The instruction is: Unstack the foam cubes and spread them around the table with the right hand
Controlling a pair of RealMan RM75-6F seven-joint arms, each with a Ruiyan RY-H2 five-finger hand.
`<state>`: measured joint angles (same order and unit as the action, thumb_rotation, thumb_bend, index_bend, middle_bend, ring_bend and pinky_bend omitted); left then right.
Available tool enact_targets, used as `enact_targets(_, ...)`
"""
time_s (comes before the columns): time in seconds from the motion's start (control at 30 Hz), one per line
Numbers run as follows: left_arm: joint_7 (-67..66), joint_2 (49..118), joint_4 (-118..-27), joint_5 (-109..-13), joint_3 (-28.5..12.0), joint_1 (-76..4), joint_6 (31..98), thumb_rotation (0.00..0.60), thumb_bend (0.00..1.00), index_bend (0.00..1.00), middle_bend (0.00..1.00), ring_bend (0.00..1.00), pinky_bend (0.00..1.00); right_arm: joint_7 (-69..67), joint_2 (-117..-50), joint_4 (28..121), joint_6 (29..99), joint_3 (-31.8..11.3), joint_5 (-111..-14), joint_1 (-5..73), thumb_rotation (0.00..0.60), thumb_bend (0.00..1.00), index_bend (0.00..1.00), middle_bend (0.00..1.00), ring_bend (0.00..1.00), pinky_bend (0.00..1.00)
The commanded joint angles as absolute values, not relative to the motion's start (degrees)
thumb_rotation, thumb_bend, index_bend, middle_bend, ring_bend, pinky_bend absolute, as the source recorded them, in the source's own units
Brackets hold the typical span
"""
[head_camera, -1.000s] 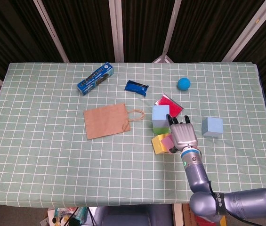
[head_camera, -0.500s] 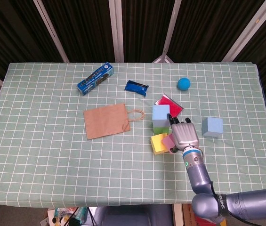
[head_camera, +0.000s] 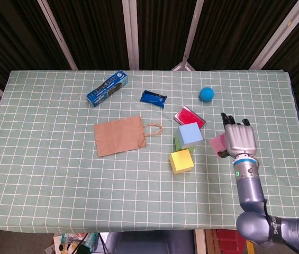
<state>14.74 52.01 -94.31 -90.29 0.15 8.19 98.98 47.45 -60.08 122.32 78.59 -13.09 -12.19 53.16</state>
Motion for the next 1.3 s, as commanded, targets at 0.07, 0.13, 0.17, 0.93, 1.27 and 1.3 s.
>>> enact_targets(0.07,14.6,52.0,-94.4,-90.3,0.2,8.1,98.9,0.6,0.32,0.14,0.0,0.0,0.02,44.2,-54.9,123.1,74.5,-11.2,-13.7,49.3,0.6,0.17,0.0,0.17,0.67,0.15)
enact_targets(0.13,14.5,52.0,-94.4,-90.3,0.2,8.1,98.8,0.6,0.32,0.14,0.0,0.0,0.02,42.8,-53.3,123.1,72.9,-10.3,-14.8,47.8,0.6,0.17,0.0,0.17,0.67,0.15)
enact_targets(0.17,14.4,52.0,-94.4,-90.3,0.2,8.1,98.8,0.6,0.32,0.14,0.0,0.0,0.02,41.9,-52.4,123.2,71.9,-9.7,-15.6,46.8,0.6,0.17,0.0,0.17,0.67,0.15)
enact_targets(0.93,15.8,51.7,-94.2,-90.2,0.0,8.4,99.5,0.6,0.32,0.14,0.0,0.0,0.02,29.3,-50.9,120.2,62.2,0.6,-38.1,33.6,0.6,0.17,0.0,0.15,0.37,0.09)
enact_targets(1.27,15.7,51.8,-94.2,-90.4,0.1,8.6,99.9,0.6,0.32,0.14,0.0,0.0,0.02,26.3,-52.5,117.4,59.3,0.4,-38.4,33.3,0.6,0.16,0.0,0.1,0.2,0.04)
enact_targets(1.3,15.7,51.8,-94.1,-90.3,0.0,8.7,99.9,0.6,0.32,0.14,0.0,0.0,0.02,26.4,-52.6,117.4,59.5,0.4,-38.4,33.3,0.6,0.16,0.0,0.1,0.19,0.04)
